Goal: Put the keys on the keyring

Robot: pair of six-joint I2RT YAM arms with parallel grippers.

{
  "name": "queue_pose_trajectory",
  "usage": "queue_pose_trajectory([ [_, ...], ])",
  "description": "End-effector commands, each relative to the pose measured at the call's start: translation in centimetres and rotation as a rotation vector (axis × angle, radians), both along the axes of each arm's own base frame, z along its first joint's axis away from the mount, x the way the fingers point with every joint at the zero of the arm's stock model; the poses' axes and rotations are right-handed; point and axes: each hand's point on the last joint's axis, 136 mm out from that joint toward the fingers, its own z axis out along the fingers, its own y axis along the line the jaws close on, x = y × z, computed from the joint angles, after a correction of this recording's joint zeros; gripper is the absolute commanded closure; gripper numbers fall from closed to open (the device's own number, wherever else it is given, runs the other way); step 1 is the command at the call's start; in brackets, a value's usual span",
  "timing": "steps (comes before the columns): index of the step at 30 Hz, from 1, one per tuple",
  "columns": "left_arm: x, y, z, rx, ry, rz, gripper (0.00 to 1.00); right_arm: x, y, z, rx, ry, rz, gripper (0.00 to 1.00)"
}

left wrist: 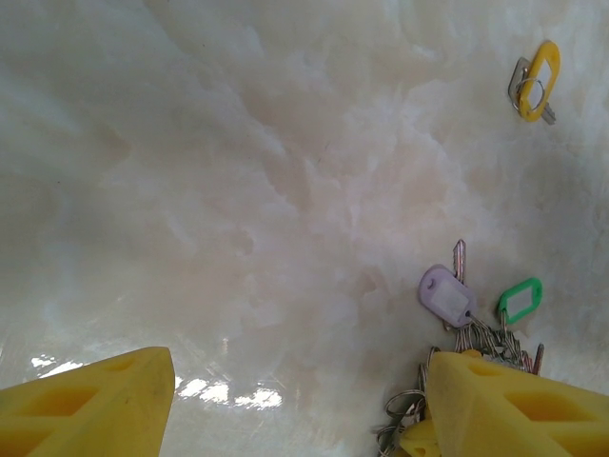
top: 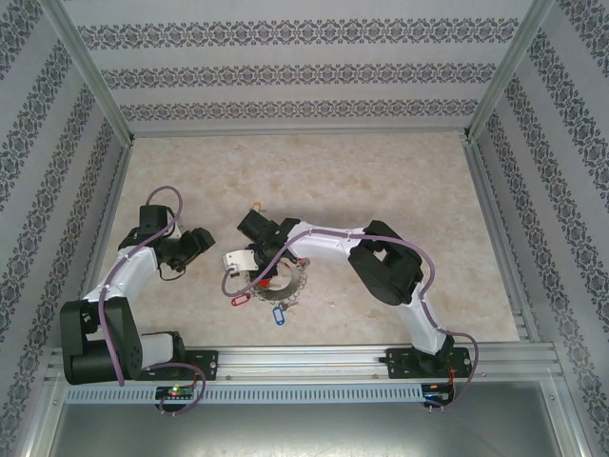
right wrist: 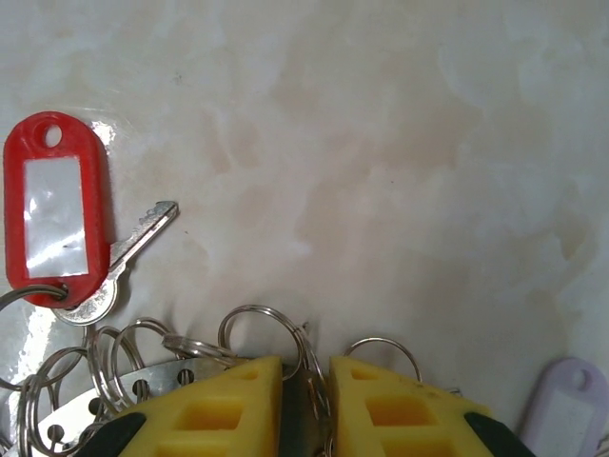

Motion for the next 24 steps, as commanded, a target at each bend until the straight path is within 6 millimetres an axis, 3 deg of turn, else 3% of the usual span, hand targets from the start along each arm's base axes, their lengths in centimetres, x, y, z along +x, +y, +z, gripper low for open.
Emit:
queue_pose_trajectory([
  [1, 0.3, 0.1, 0.0, -0.018, -0.013, 0.014, 0.30, -1.1, 0.0, -0.8, -0.024, 0.040, -0.001, 0.78],
  [14, 0.4, 0.1, 0.2, -0.017, -0.019, 0.016, 0.30, -0.3, -0.3, -1.4, -0.054, -0.016, 0.000, 0.92],
  [16, 0.5, 0.2, 0.4, -0.014, -0.025, 0.011, 0.30, 0.0, 0.1, -0.9, -0.030, -0.035, -0.009, 0.99],
  [19, 0.9, -0.2, 1.2, -0.019, -0.073, -0.026, 0.30, 0.6, 0.7, 0.7, 0.033, -0.059, -0.047, 1.00],
  [24, 2.5, -1.2, 4.8, -0.016, -0.272, -0.120, 0.30, 1.6, 0.7, 4.3, 0.156, -0.064, -0.117, 1.00],
])
